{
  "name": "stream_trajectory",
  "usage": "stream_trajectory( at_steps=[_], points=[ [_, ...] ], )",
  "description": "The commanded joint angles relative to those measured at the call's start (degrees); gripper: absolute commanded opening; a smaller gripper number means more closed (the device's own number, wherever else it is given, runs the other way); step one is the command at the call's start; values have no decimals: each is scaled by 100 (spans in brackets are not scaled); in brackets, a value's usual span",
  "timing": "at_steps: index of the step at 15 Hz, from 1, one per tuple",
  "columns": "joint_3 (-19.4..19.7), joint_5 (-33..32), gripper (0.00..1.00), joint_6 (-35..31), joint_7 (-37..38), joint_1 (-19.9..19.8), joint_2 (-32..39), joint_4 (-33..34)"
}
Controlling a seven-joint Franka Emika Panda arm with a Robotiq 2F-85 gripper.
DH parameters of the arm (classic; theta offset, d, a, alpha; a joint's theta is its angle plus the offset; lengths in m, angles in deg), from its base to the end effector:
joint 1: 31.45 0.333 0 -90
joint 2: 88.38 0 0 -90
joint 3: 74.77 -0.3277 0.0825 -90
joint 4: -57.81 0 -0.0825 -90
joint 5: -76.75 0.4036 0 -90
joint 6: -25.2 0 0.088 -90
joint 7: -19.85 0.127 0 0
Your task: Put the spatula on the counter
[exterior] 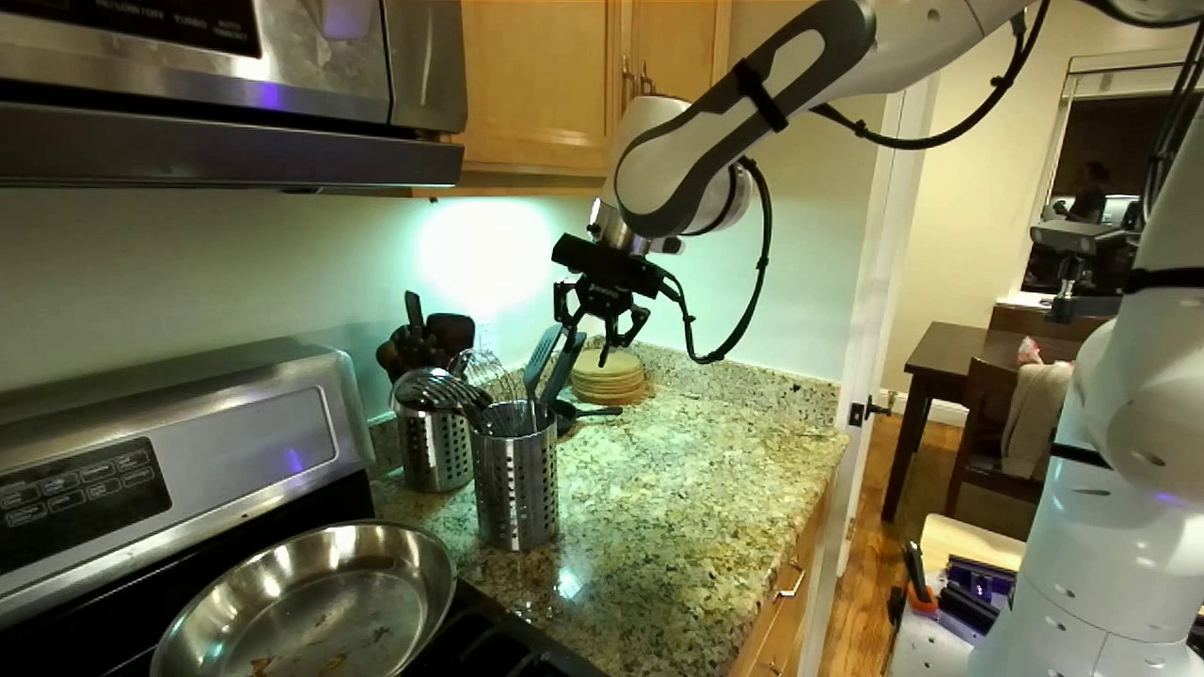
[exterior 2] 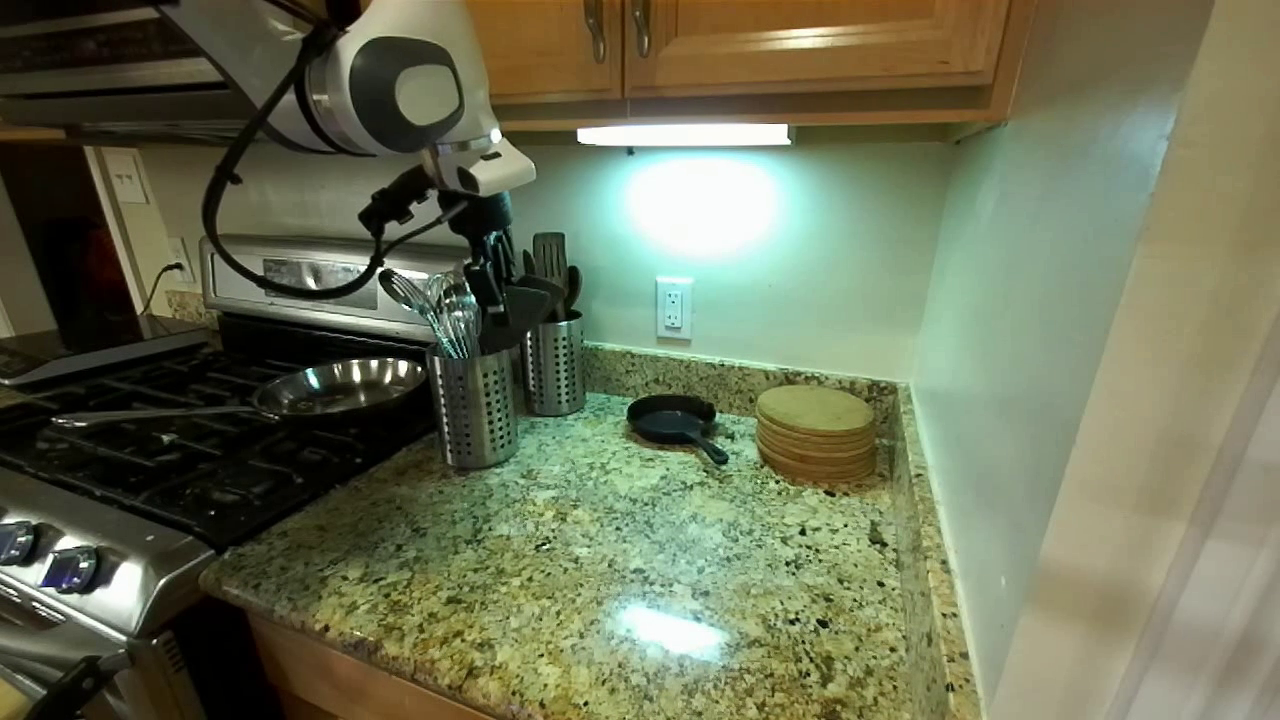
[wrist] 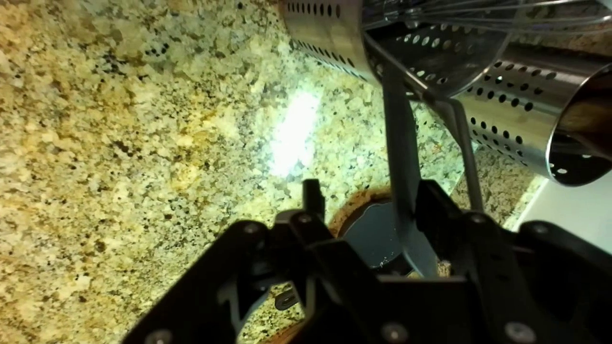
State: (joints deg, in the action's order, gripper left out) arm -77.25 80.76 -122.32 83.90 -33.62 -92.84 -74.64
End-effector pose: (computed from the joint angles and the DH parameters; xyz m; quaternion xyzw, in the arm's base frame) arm 0.5510 0.0027 0.3924 -0.8229 0.5419 -0.1318 0.1088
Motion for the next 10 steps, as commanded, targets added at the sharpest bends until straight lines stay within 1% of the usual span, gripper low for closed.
stream_trajectory(
  at_steps=[1,2,3,4,6,7,8,9,10],
  points=[
    [75,216,60,-233,-265,51,101,65],
    [73,224,61,-306,-297,53,124,74],
    [70,198,69,-422,-333,52,166,90],
    [69,188,66,-540,-362,53,201,98],
    [67,110,68,-760,-446,52,354,181],
    [66,88,65,-811,-488,58,448,249],
    [67,71,65,-862,-528,67,514,284],
    [66,63,56,-893,-568,85,593,346],
    [71,62,53,-923,-619,101,664,394]
  ],
)
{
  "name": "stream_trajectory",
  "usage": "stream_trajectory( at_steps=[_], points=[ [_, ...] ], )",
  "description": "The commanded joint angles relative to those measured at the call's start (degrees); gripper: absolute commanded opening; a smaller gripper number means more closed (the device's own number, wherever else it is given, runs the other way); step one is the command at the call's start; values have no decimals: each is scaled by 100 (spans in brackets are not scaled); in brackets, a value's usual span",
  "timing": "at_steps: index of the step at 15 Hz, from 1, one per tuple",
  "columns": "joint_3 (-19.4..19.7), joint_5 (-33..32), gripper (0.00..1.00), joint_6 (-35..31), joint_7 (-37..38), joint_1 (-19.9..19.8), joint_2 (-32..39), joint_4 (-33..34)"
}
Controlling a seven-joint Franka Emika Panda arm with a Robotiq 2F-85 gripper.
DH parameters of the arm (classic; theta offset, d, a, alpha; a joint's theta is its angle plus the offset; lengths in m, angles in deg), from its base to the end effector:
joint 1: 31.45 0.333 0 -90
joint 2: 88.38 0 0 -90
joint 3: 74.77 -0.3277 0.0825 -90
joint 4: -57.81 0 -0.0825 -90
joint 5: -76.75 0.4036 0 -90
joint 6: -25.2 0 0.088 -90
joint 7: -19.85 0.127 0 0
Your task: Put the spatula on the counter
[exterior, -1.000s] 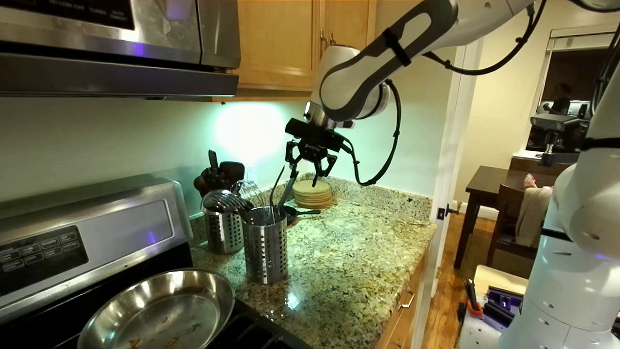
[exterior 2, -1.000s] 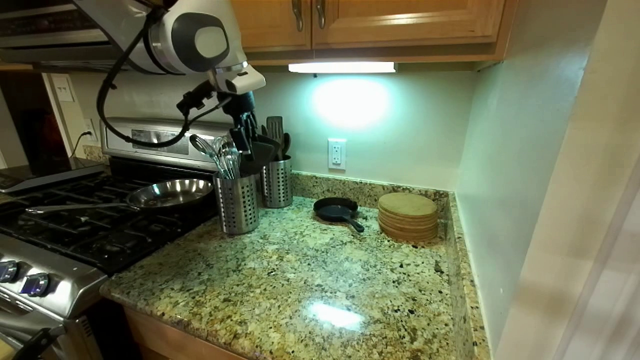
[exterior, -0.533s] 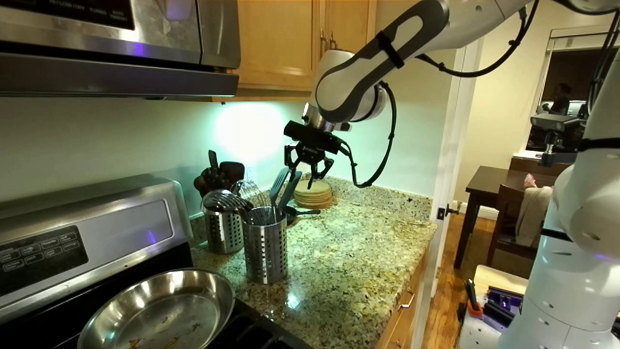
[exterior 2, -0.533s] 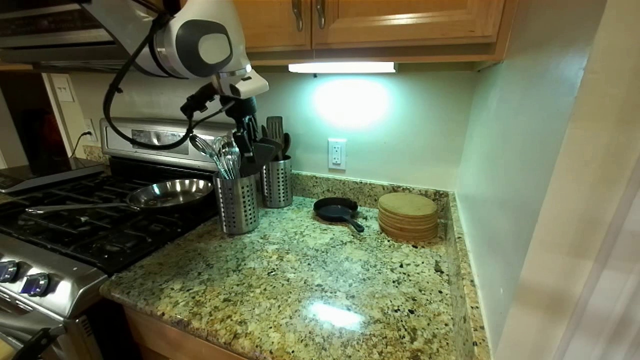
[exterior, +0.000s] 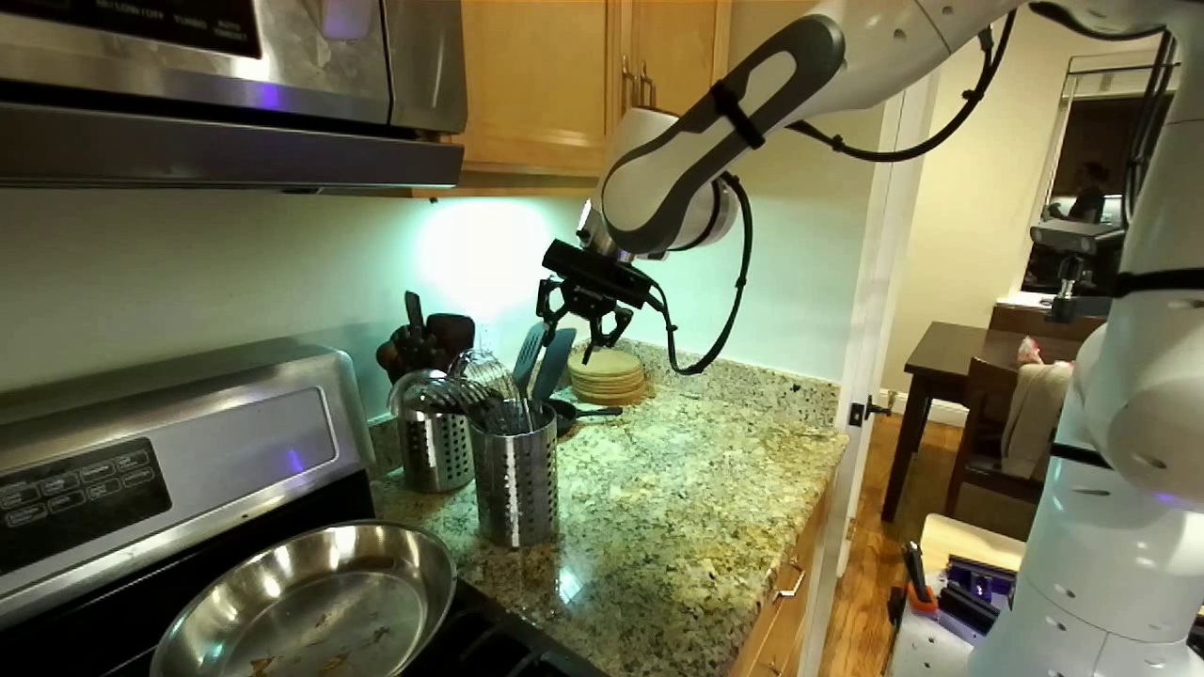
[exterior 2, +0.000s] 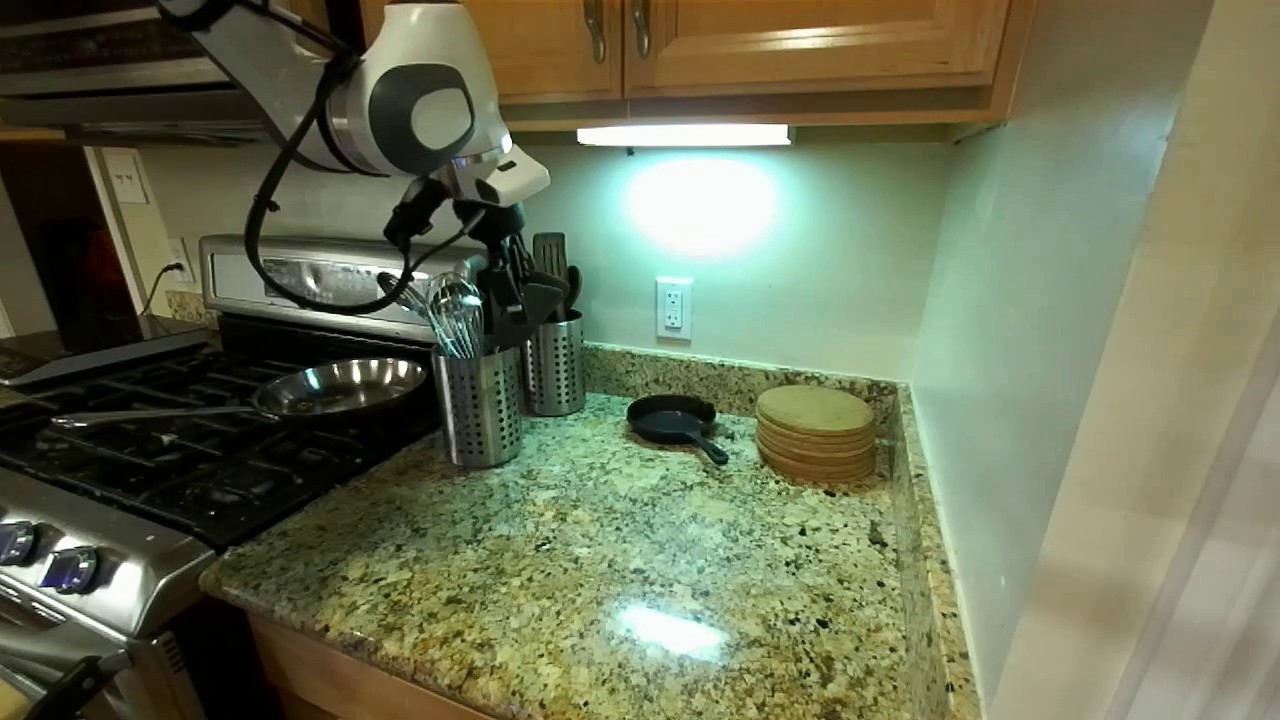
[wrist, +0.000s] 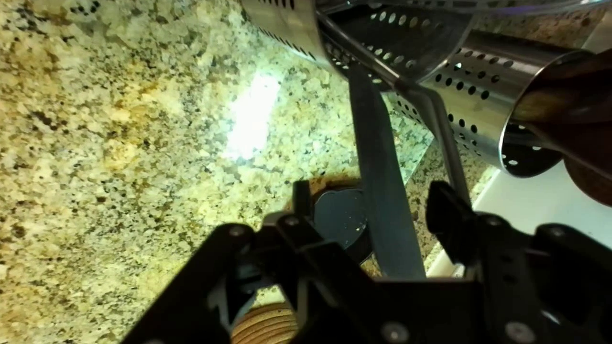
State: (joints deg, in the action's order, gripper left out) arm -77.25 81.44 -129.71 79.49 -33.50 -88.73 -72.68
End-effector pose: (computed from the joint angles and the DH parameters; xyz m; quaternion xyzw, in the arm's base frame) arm 0.5753 0.0022 0.3856 -0.8325 0.5103 -0.1731 0.1287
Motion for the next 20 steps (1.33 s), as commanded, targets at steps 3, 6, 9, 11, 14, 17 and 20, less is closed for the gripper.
stream_trajectory(
  at_steps=[3,6,9,11,14,17,20],
  points=[
    [77,12,26,-266,-321,158,420,332],
    [80,77,9,-387,-463,216,502,387],
    [92,78,6,-505,-526,257,488,343],
    [90,86,7,-555,-557,278,451,290],
    [68,136,10,-645,-659,301,400,228],
    [24,269,9,-709,-822,335,324,137],
    [-33,451,8,-646,-1008,412,223,45]
  ],
)
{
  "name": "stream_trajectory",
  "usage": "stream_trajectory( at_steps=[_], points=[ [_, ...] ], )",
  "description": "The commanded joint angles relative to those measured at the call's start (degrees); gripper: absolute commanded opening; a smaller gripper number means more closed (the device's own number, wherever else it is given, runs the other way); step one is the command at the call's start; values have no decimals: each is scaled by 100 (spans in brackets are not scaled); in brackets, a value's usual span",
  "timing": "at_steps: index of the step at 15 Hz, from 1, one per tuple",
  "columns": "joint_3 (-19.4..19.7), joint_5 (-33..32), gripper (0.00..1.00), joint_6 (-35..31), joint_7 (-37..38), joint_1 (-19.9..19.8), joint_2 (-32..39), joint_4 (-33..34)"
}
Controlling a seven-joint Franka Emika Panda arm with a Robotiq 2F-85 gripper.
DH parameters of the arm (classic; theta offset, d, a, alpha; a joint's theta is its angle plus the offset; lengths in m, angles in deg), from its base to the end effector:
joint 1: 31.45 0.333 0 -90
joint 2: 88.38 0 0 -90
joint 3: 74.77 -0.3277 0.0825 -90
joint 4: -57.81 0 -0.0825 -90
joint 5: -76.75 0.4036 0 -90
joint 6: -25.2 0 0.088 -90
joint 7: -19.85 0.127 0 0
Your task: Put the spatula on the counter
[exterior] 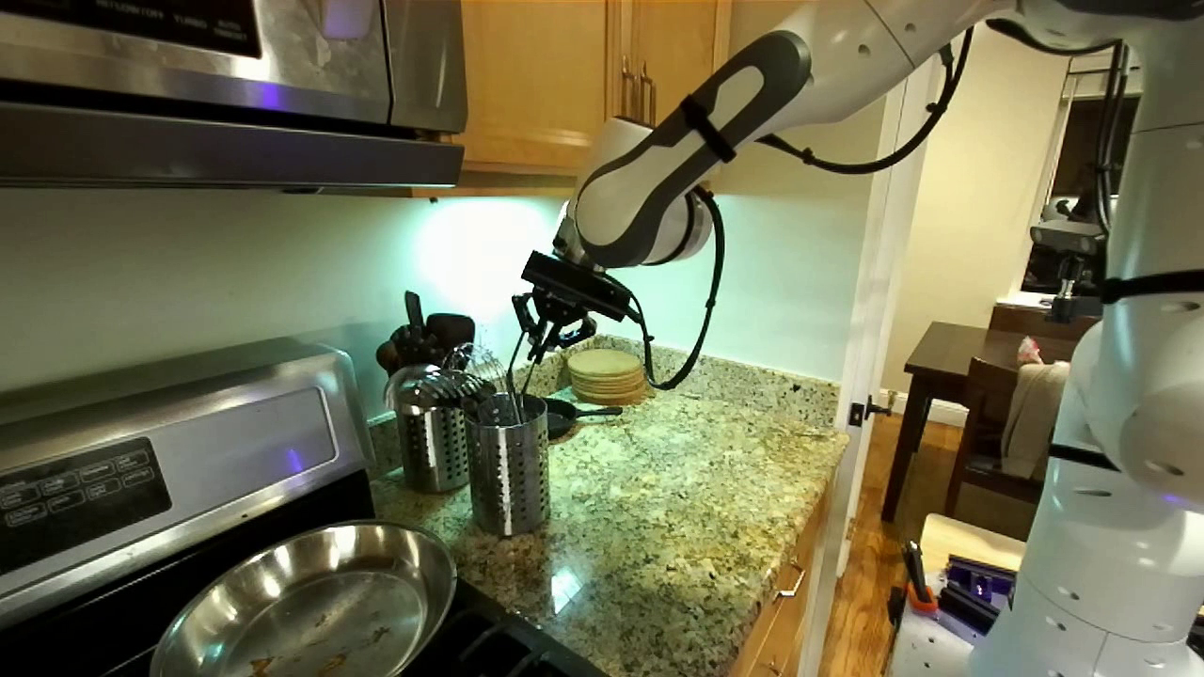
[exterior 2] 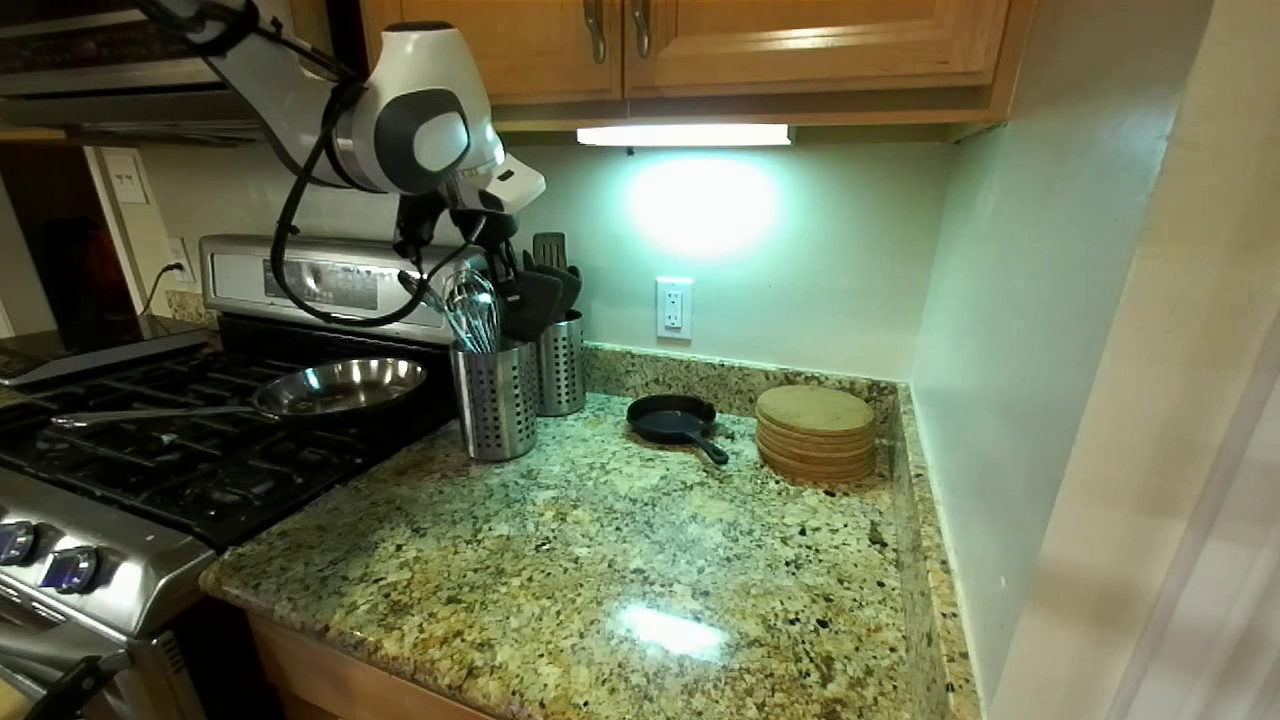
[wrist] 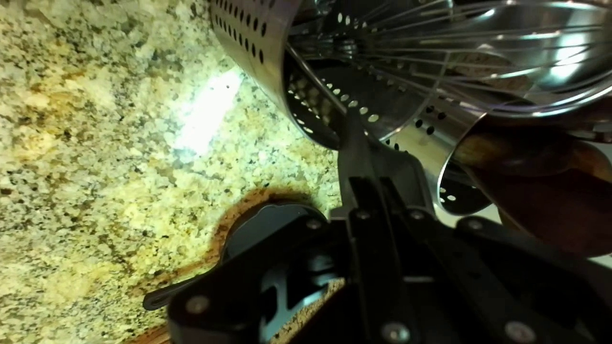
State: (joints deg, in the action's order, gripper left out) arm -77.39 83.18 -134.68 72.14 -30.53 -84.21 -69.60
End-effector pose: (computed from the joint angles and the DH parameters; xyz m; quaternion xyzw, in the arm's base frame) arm 0.5994 0.0325 0.3774 -0.8625 0.4422 -0.2001 0.1436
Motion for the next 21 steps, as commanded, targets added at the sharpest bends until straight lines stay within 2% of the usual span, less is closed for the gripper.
stream_trajectory(
  at_steps=[1,4,13,14,16,21],
  points=[
    [-52,352,9,-140,-354,148,-283,-309],
    [-113,494,9,-121,-537,240,-406,-422],
    [-135,427,8,-30,-408,304,-684,-829],
    [-128,348,33,-16,-319,293,-694,-851],
    [-122,259,38,-81,-244,275,-706,-883],
    [-152,277,69,-68,-292,279,-808,-773]
  ],
)
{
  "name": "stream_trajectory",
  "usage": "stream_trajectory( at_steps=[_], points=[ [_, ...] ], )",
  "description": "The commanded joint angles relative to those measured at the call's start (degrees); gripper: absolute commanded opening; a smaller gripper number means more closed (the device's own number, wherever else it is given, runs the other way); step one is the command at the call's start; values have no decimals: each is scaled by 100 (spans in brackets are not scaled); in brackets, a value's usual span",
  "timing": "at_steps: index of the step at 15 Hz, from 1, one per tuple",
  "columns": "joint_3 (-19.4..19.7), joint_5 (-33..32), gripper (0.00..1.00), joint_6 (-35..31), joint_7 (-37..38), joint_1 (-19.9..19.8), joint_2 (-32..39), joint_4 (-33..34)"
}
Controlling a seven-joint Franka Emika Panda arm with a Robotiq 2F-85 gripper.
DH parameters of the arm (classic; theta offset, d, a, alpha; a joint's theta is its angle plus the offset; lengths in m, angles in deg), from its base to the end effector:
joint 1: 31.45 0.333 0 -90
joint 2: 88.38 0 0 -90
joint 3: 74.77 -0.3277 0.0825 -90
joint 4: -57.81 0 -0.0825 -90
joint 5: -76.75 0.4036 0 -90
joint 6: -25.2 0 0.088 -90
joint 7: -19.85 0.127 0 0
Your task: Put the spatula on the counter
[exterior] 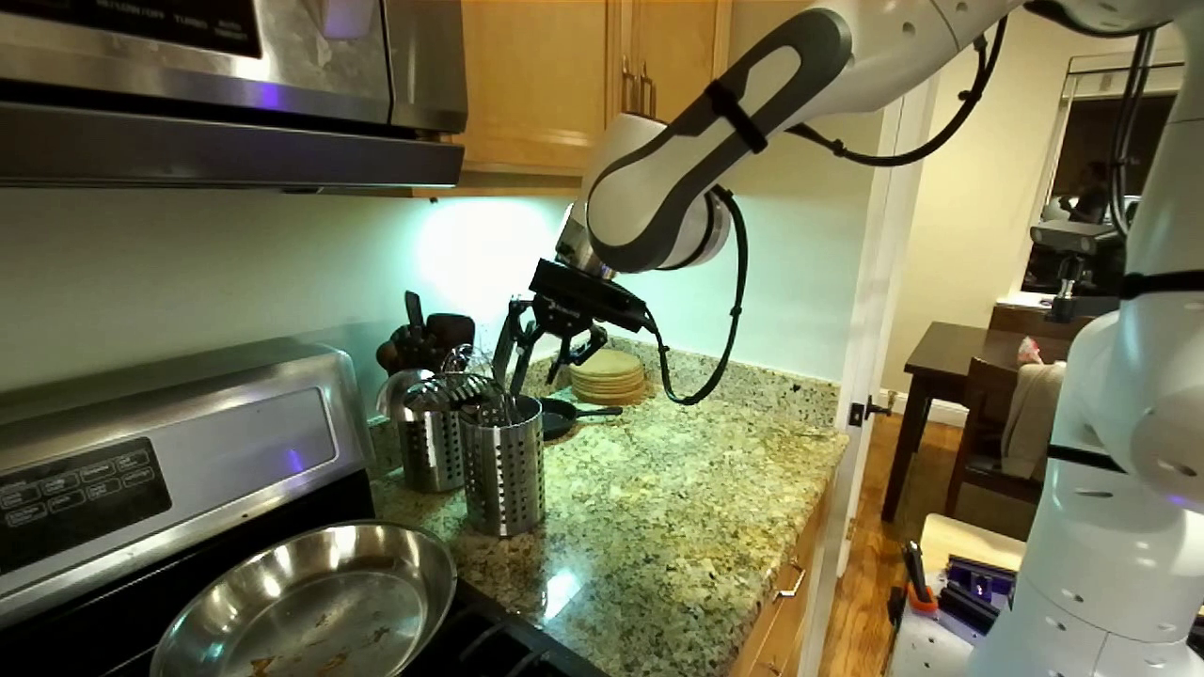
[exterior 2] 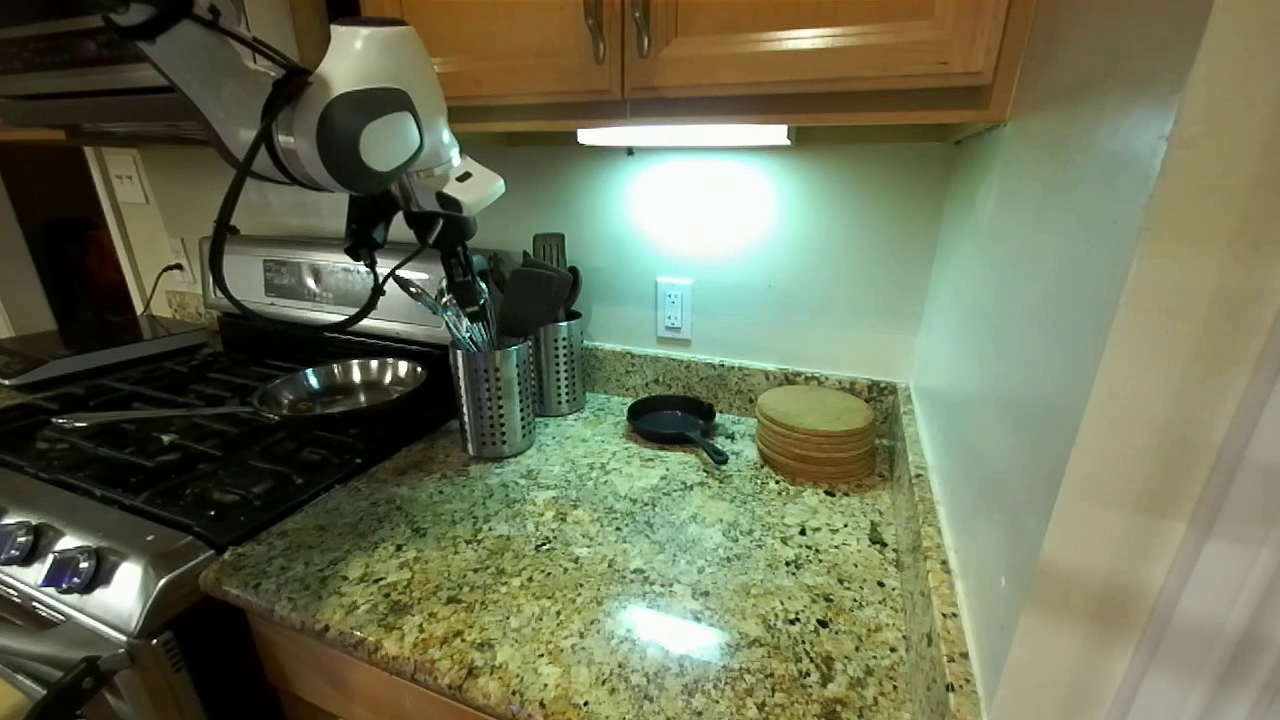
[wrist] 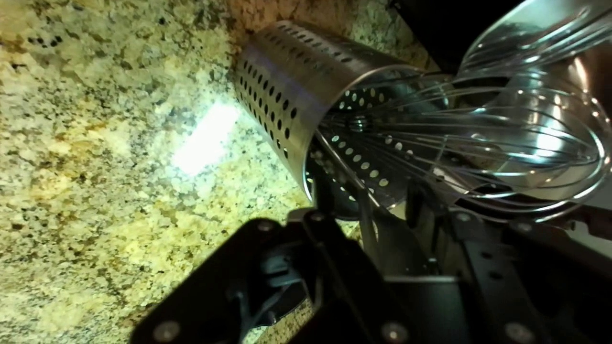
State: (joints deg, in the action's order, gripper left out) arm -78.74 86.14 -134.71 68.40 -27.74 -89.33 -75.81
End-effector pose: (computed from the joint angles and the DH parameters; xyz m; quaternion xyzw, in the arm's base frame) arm 0.5615 0.0693 0.3761 -0.8840 0.4019 -0.1859 0.1502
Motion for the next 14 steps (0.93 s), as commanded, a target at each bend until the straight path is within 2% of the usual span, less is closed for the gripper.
stream_trajectory(
  at_steps=[1,4,5,14],
  points=[
    [-30,-5,76,-33,68,4,-307,-127],
    [-56,-41,95,115,123,-11,-225,-39],
    [-59,-34,98,169,137,-13,-178,-11],
    [13,-313,100,474,771,7,351,268]
  ],
)
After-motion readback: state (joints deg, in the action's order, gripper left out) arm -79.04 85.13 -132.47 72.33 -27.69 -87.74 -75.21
